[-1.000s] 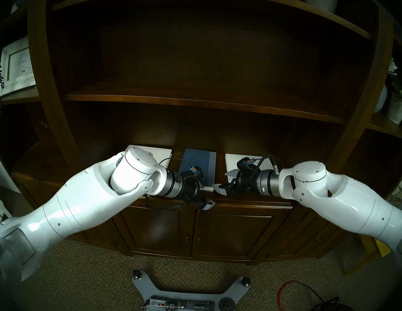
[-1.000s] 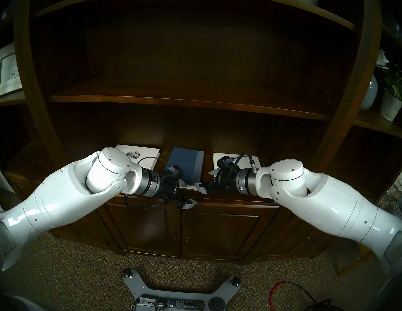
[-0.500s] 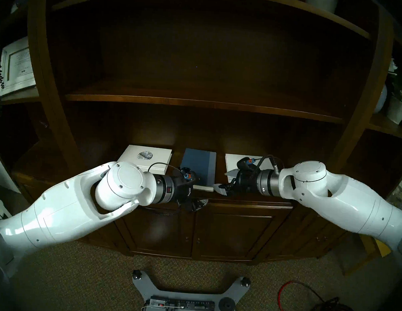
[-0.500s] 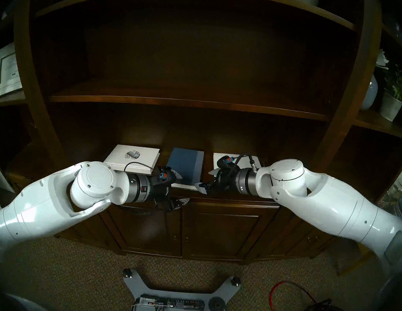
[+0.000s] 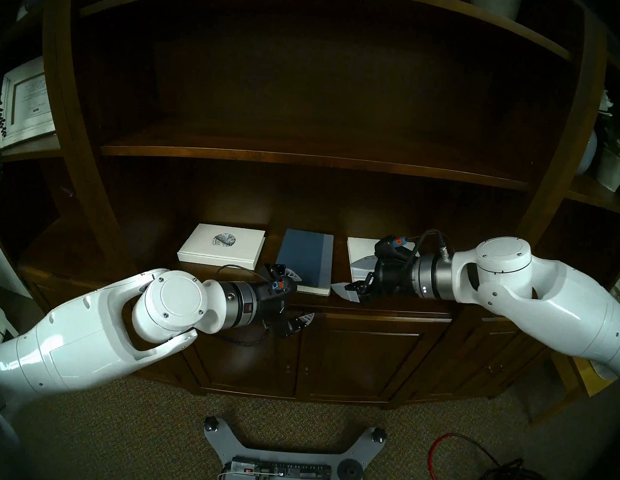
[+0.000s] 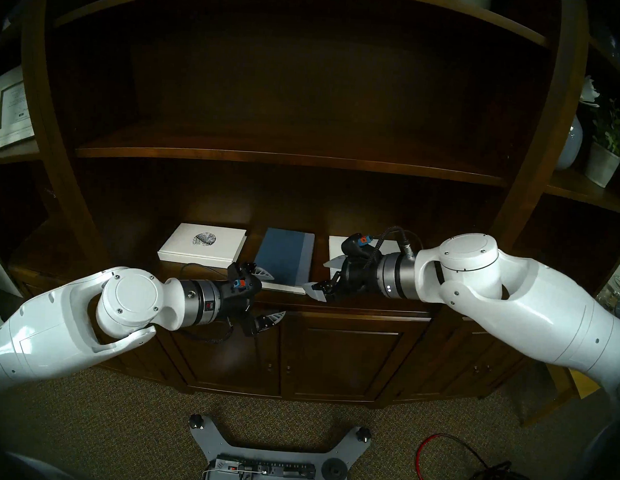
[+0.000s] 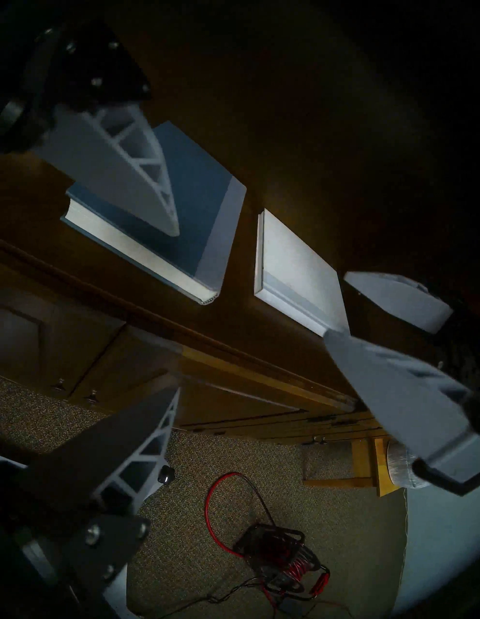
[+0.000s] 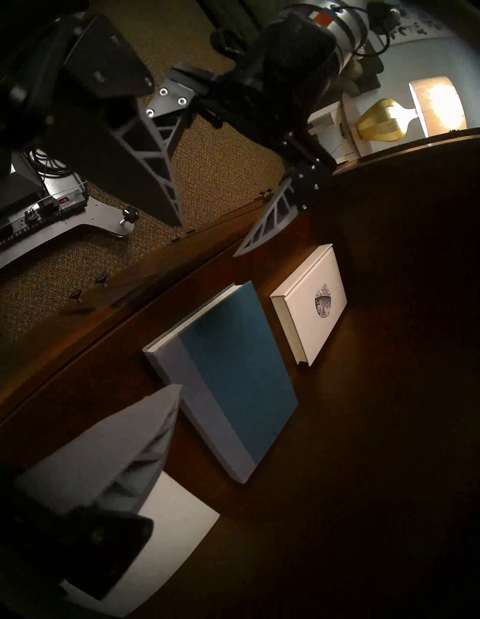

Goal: Close the books and align them horizontally on the shelf

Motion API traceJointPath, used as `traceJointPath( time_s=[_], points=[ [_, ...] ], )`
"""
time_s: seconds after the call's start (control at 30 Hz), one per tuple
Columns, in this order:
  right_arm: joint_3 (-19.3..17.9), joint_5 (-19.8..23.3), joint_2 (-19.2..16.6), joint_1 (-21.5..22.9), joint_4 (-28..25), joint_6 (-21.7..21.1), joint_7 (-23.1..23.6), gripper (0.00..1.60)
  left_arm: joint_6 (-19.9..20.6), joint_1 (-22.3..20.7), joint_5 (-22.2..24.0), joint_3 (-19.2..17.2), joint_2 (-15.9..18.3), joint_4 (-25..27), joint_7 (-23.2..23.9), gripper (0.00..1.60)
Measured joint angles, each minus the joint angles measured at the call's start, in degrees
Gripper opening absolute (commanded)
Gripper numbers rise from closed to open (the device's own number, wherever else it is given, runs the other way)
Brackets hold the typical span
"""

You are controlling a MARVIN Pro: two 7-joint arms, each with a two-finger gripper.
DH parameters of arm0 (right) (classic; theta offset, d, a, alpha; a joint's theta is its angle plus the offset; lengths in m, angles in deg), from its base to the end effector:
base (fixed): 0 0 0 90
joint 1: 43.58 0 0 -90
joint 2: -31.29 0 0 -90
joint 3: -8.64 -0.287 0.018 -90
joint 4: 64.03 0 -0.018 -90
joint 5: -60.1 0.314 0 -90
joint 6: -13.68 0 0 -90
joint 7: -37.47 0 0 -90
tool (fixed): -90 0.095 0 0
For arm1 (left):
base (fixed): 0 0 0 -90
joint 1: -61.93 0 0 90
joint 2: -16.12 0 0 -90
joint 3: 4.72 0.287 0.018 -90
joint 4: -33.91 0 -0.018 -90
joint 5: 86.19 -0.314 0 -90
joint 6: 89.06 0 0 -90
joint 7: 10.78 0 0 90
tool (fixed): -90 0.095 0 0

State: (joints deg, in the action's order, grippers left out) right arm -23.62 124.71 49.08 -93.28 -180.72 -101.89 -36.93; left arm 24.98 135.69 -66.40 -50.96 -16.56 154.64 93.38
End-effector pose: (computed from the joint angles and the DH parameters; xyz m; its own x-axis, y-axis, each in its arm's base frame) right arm 0.3592 -0.0086 -0.1729 0.3477 0.4355 0.8303 0.8228 -0.5663 -0.0475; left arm 0.3297 -0.0535 -0.2273 -0.0664 -0.6431 0.7629 -0.8207 -0.3996 -0.4083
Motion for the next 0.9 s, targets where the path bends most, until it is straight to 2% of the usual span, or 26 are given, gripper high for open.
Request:
traceJointPath(
  time_s=[0.23, 0.47, 0.9],
  points=[
    [-0.2, 1.5, -4.5, -2.7, -3.3, -1.4, -0.9, 1.6, -1.7, 1.4, 1.9, -0.8, 0.1, 0.4, -0.6, 1.6],
    [-0.1, 2.1, -6.7, -4.1, -4.5, -0.7, -1.9, 1.6, -1.9, 1.2, 2.5, -1.0, -0.7, -0.2, -0.7, 1.6],
    [-0.5, 3.4, -9.5, -4.8, -6.0, 1.4, -2.8, 1.6, 2.5, -3.3, 0.6, 5.0, -8.2, -6.8, -1.0, 1.6]
  ],
)
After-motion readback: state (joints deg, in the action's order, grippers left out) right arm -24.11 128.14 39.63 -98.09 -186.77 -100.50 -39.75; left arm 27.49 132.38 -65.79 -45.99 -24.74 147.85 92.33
